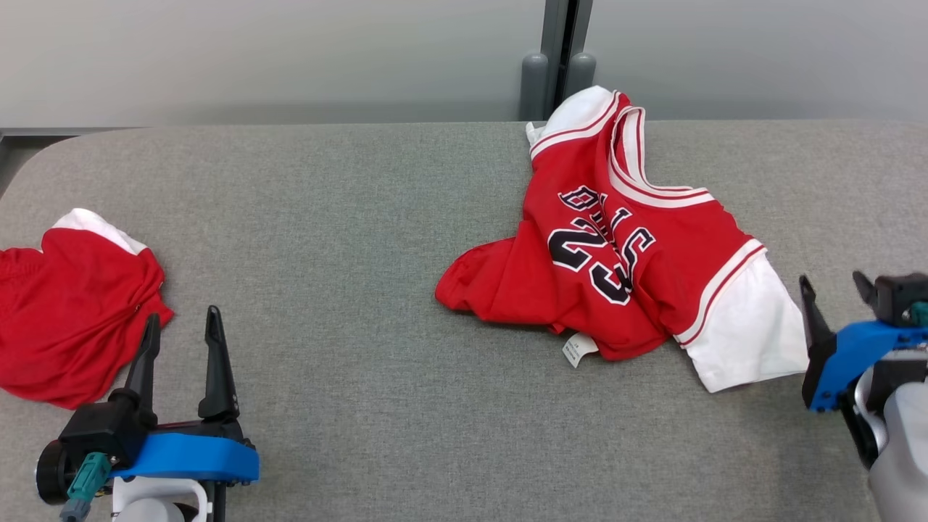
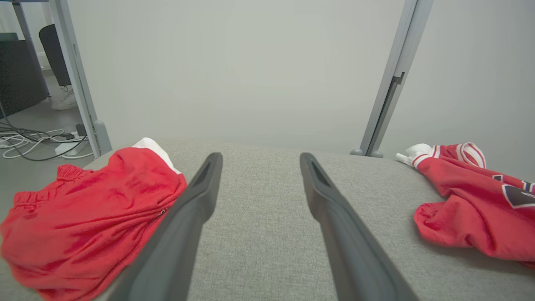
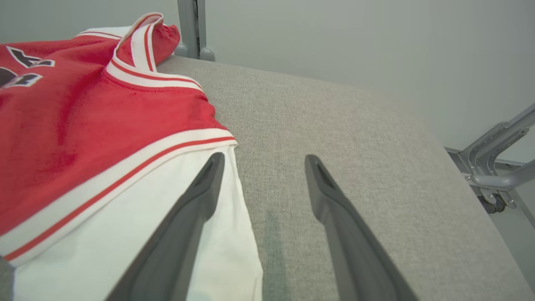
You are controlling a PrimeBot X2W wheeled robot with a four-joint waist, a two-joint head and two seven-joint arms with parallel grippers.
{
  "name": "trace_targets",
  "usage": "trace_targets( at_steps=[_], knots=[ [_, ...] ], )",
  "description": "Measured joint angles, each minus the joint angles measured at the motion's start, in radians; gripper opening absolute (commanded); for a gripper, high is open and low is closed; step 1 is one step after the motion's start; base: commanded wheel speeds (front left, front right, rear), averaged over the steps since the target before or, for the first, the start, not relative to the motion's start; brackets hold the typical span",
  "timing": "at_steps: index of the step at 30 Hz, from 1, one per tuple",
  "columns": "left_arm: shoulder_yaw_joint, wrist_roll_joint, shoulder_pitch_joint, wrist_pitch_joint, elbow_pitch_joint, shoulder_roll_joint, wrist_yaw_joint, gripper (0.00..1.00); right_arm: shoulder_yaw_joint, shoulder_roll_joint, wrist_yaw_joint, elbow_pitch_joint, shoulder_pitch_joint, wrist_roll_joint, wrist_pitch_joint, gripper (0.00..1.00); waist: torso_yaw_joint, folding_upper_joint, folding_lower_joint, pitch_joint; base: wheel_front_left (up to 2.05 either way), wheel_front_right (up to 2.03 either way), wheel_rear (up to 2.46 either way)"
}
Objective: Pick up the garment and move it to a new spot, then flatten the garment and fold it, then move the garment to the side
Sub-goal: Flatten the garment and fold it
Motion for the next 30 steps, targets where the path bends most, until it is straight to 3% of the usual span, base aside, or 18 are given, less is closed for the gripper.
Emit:
trace_targets(
  at_steps=[12,13,15,24,30],
  knots=[
    [-0.008,-0.004,-0.010,0.000,-0.003,0.000,0.000,1.00,-0.021,0.030,0.000,0.059,0.086,0.060,0.026,1.00,0.011,0.0000,0.0001,0.026,0.00,0.00,0.00],
    [-0.008,-0.004,-0.013,0.000,-0.003,0.000,0.000,1.00,-0.020,0.035,0.000,0.063,0.090,0.068,0.026,0.93,0.011,0.0000,0.0002,0.026,0.00,0.00,0.00],
    [-0.007,-0.003,-0.013,0.000,-0.003,0.000,0.000,1.00,-0.015,0.040,0.000,0.072,0.091,0.079,0.022,0.00,0.010,0.0000,0.0001,0.026,0.00,0.00,0.00],
    [-0.006,-0.003,-0.003,0.000,0.005,0.002,0.000,1.00,0.019,0.056,0.000,0.083,0.091,0.113,-0.020,0.00,-0.026,0.0000,0.0001,0.009,0.00,0.00,0.00],
    [-0.008,0.003,0.009,0.000,0.009,-0.002,0.000,1.00,0.025,0.053,0.000,-0.016,0.160,0.161,-0.040,0.00,-0.058,0.0000,0.0001,-0.023,0.00,0.00,0.00]
  ],
)
